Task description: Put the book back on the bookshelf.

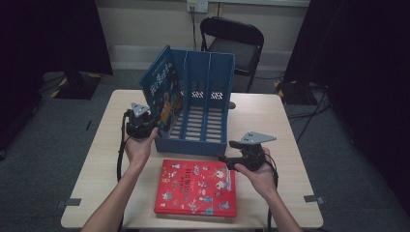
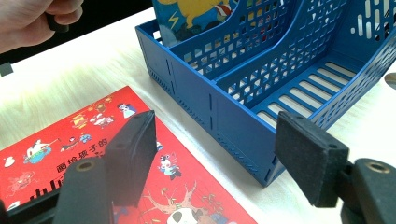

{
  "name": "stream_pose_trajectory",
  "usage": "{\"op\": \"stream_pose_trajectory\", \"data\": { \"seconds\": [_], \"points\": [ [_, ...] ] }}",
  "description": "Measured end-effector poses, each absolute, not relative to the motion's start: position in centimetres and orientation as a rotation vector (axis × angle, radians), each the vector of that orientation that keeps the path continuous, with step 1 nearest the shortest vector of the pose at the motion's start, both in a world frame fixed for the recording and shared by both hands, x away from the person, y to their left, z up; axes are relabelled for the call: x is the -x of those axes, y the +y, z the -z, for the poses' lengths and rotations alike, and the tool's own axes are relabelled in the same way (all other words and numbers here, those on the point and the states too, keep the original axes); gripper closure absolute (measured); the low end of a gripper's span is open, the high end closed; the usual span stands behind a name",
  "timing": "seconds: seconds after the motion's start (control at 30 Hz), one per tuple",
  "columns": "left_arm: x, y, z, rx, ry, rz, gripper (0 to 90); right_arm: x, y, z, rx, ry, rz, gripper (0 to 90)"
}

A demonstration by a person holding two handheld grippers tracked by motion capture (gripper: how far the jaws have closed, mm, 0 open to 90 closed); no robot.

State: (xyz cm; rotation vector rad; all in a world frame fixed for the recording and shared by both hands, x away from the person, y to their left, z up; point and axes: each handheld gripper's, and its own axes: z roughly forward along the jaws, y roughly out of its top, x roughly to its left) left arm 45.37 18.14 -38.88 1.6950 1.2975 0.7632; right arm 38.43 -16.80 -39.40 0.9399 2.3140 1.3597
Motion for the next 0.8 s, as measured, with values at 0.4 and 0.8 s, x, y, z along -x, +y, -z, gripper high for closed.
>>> {"op": "stream_pose_trajectory", "data": {
  "seconds": [0.4,0.8],
  "points": [
    [-45.5,18.4,39.1,-1.710,1.263,-0.728,79.0,-38.4,-16.9,39.4,-0.940,2.314,-1.361,29.9],
    [-44.8,20.4,39.2,-1.677,1.206,-0.568,68.5,-38.5,-16.8,39.6,-0.944,2.324,-1.353,29.7]
  ]
}}
